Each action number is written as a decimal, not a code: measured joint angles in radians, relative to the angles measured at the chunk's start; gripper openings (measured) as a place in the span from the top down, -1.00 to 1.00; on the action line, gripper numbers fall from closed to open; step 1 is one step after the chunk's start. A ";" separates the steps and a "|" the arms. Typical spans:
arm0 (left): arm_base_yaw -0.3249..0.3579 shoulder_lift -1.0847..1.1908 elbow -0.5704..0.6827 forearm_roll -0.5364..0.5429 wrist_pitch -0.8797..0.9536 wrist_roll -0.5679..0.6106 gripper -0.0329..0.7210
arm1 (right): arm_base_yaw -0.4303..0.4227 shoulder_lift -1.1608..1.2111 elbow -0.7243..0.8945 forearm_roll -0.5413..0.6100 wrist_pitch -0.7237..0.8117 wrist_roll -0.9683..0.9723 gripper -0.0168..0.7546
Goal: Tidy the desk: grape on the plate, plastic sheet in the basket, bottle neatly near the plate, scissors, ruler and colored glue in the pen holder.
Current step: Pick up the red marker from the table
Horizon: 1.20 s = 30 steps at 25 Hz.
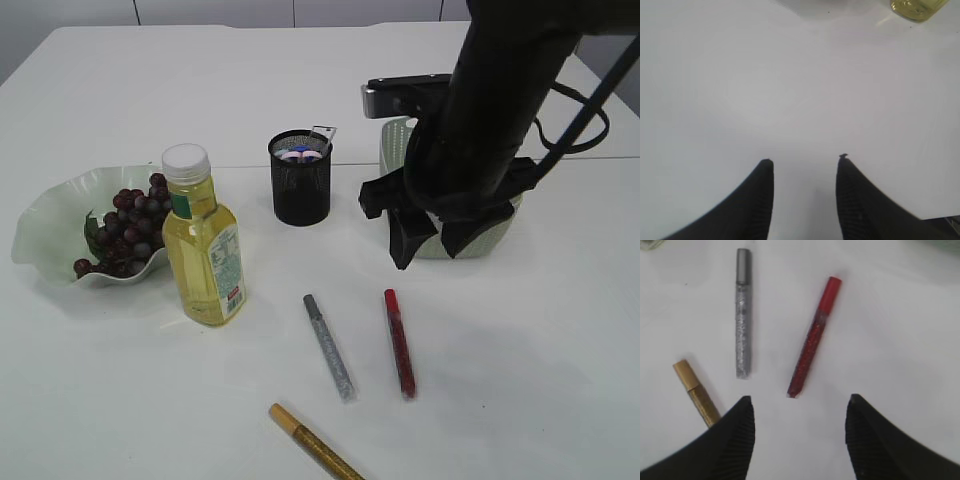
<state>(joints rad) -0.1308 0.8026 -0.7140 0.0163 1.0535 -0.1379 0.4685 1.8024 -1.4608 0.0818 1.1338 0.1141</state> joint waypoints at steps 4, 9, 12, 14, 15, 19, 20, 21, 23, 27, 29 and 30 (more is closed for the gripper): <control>0.000 0.000 0.000 -0.006 -0.001 0.000 0.10 | 0.000 0.058 0.000 -0.031 -0.016 0.056 -0.15; 0.000 0.000 0.000 -0.016 -0.009 0.000 0.10 | 0.000 0.167 0.000 -0.032 -0.054 0.073 -0.15; 0.000 0.000 0.000 -0.016 -0.013 0.000 0.10 | 0.000 0.216 0.000 -0.032 -0.083 0.084 -0.15; 0.000 0.000 0.000 -0.016 -0.016 0.000 0.10 | 0.000 0.245 0.000 -0.032 -0.106 0.086 -0.15; 0.000 0.000 0.000 -0.016 -0.017 0.000 0.10 | 0.000 0.254 0.000 -0.032 -0.116 0.088 -0.15; 0.000 0.000 0.000 -0.022 -0.018 0.000 0.10 | 0.000 0.290 -0.007 -0.032 -0.156 0.105 -0.14; 0.000 0.000 0.000 -0.022 -0.018 0.000 0.10 | 0.000 0.302 -0.012 -0.033 -0.157 0.114 -0.14; 0.000 0.000 0.000 -0.022 -0.020 0.000 0.10 | 0.000 0.311 -0.020 -0.034 -0.158 0.122 -0.14; 0.000 0.000 0.000 -0.022 -0.020 0.000 0.10 | 0.000 0.329 -0.033 -0.034 -0.162 0.137 -0.14; 0.000 0.000 0.000 -0.023 -0.020 0.000 0.10 | 0.000 0.355 -0.065 -0.038 -0.166 0.174 -0.14; 0.000 0.000 0.000 -0.023 -0.022 0.000 0.10 | 0.000 0.371 -0.081 -0.040 -0.168 0.179 -0.14; 0.000 0.000 0.000 -0.023 -0.024 0.000 0.10 | 0.000 0.380 -0.085 -0.040 -0.168 0.182 -0.14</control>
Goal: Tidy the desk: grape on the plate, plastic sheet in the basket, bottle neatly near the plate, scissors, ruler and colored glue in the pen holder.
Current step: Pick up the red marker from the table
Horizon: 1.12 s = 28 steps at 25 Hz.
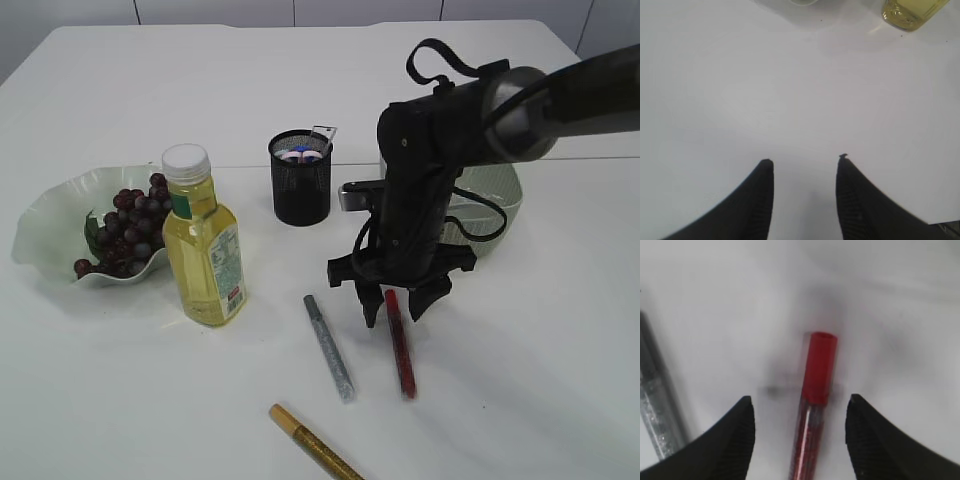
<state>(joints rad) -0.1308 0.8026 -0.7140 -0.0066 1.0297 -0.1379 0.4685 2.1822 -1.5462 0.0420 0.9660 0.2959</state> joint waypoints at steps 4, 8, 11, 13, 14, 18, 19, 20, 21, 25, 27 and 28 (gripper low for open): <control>0.000 0.000 0.000 0.000 -0.004 0.000 0.10 | 0.000 0.021 -0.002 0.000 0.000 0.001 -0.14; 0.000 0.000 0.000 0.000 -0.014 0.000 0.10 | 0.000 0.027 -0.004 0.000 0.000 0.001 -0.14; 0.000 0.000 0.000 0.000 -0.020 0.000 0.10 | 0.000 0.029 -0.008 0.000 0.002 0.001 -0.14; 0.000 0.000 0.000 0.000 -0.024 0.000 0.10 | 0.000 0.029 -0.008 -0.003 0.004 0.001 -0.10; 0.000 0.000 0.000 0.000 -0.024 0.000 0.10 | 0.000 0.031 -0.008 -0.007 0.008 -0.003 -0.03; 0.000 0.000 0.000 0.000 -0.028 0.000 0.10 | 0.000 0.031 -0.008 -0.008 0.016 -0.033 0.47; 0.000 0.000 0.000 0.000 -0.029 0.000 0.10 | 0.000 0.031 -0.008 -0.006 0.016 -0.037 0.60; 0.000 0.000 0.000 0.000 -0.032 0.000 0.10 | 0.000 0.031 -0.008 -0.004 0.016 -0.047 0.70; 0.000 0.000 0.000 -0.001 -0.033 0.000 0.10 | 0.000 0.031 -0.010 -0.002 0.017 -0.061 0.75; 0.000 0.000 0.000 -0.003 -0.043 0.000 0.10 | 0.000 0.031 -0.017 0.013 0.034 -0.109 0.80; 0.000 0.000 0.000 -0.005 -0.045 0.000 0.10 | 0.000 0.031 -0.030 0.042 0.054 -0.146 0.81; 0.000 0.000 0.000 -0.005 -0.046 0.000 0.10 | 0.000 0.031 -0.035 0.052 0.059 -0.161 0.81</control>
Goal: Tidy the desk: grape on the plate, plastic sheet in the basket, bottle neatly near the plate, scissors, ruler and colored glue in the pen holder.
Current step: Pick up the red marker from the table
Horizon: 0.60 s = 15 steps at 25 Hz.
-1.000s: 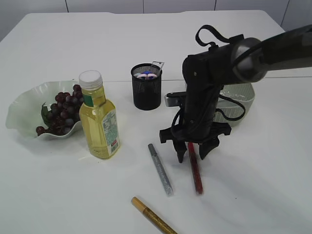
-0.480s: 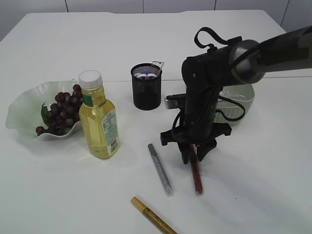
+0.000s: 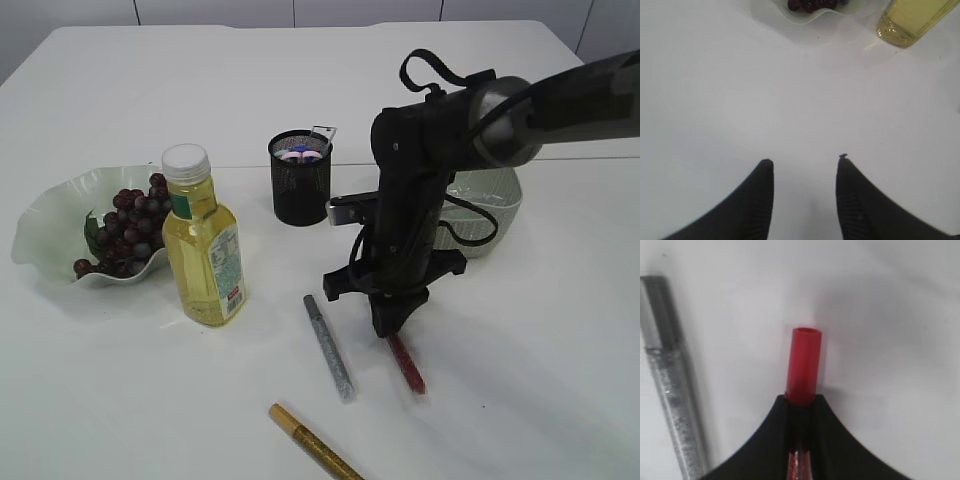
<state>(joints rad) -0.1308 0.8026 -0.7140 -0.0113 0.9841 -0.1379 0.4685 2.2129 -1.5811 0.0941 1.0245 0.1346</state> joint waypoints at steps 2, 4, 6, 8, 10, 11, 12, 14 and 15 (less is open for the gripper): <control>0.000 0.000 0.000 0.000 -0.001 0.000 0.10 | 0.000 -0.016 -0.013 0.015 0.002 -0.026 0.82; 0.000 0.000 0.000 0.000 -0.001 0.000 0.10 | -0.002 -0.049 -0.027 0.032 0.008 -0.064 0.83; 0.000 0.000 0.000 -0.001 -0.001 0.000 0.10 | -0.012 -0.086 -0.050 0.058 0.011 -0.106 0.83; 0.000 0.000 0.000 -0.002 -0.002 0.000 0.10 | -0.031 -0.123 -0.075 0.119 0.014 -0.169 0.83; 0.000 0.000 0.000 -0.002 -0.002 0.000 0.10 | -0.073 -0.157 -0.100 0.208 0.018 -0.239 0.83; 0.000 0.000 0.000 -0.002 -0.004 0.000 0.10 | -0.100 -0.169 -0.114 0.267 0.021 -0.278 0.83; 0.000 0.000 0.000 -0.003 -0.004 0.000 0.10 | -0.125 -0.178 -0.130 0.329 0.023 -0.318 0.83; 0.000 0.000 0.000 -0.007 -0.004 0.000 0.10 | -0.188 -0.184 -0.163 0.456 0.032 -0.400 0.83; 0.000 0.000 0.000 -0.007 -0.004 0.000 0.10 | -0.211 -0.184 -0.179 0.528 0.035 -0.450 0.84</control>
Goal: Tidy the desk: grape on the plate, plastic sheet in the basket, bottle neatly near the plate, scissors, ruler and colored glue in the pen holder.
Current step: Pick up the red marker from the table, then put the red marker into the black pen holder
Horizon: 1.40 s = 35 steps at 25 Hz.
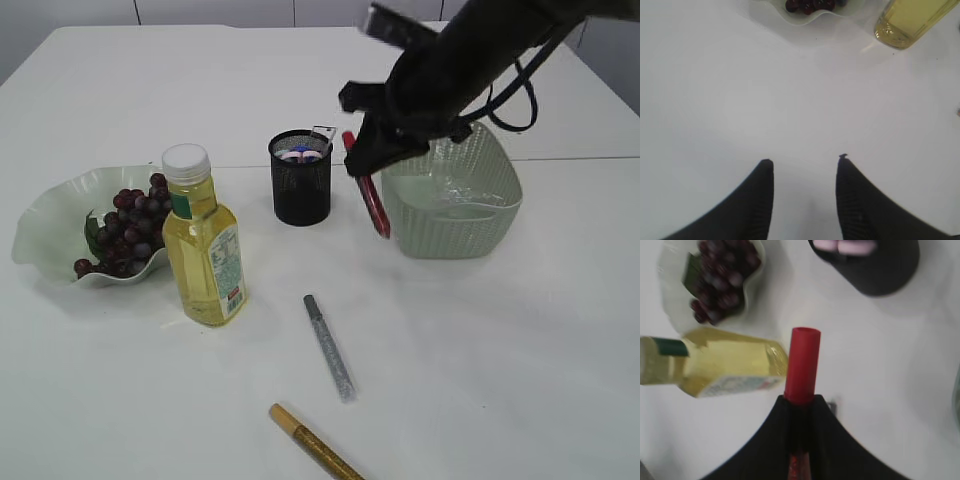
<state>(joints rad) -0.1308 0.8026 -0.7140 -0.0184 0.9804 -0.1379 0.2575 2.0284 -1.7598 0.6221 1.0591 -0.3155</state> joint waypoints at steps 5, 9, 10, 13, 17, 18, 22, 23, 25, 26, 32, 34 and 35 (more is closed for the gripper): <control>0.000 0.000 0.000 -0.007 0.004 0.000 0.10 | -0.092 0.000 -0.047 0.297 -0.044 -0.262 0.84; 0.000 0.000 0.000 -0.010 0.019 0.000 0.10 | -0.103 0.025 -0.080 0.448 -0.119 -0.497 0.84; 0.000 0.000 0.000 -0.010 0.021 0.000 0.10 | -0.103 0.041 -0.089 0.492 -0.127 -0.546 0.84; 0.000 0.000 0.000 -0.010 0.022 0.000 0.10 | -0.103 0.112 -0.140 0.613 -0.136 -0.635 0.84; 0.000 0.000 0.000 -0.010 0.042 0.000 0.10 | -0.103 0.207 -0.216 0.711 -0.148 -0.755 0.84; 0.000 0.000 0.000 -0.010 0.044 0.000 0.10 | -0.103 0.227 -0.234 0.733 -0.150 -0.798 0.84; 0.000 0.000 0.000 -0.010 0.047 0.000 0.10 | -0.103 0.280 -0.266 0.881 -0.176 -0.986 0.84; 0.000 0.000 0.000 -0.010 0.049 0.000 0.10 | -0.103 0.291 -0.268 0.924 -0.182 -1.065 0.84; 0.000 0.000 0.000 -0.010 0.049 0.000 0.10 | -0.103 0.310 -0.272 1.018 -0.184 -1.219 0.84; 0.000 0.000 0.000 -0.010 0.049 0.000 0.10 | -0.103 0.325 -0.272 1.065 -0.186 -1.292 0.84; 0.000 0.000 0.000 -0.010 0.056 0.000 0.10 | -0.103 0.387 -0.311 1.134 -0.192 -1.435 0.84; 0.000 0.000 0.000 -0.010 0.061 0.000 0.10 | -0.103 0.409 -0.339 1.136 -0.192 -1.443 0.84; 0.000 0.000 0.000 -0.010 0.064 0.000 0.10 | -0.103 0.419 -0.351 1.140 -0.192 -1.444 0.84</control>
<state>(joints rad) -0.1308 0.8026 -0.7140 -0.0288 1.0440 -0.1379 0.1542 2.4474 -2.1112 1.7618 0.8671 -1.7599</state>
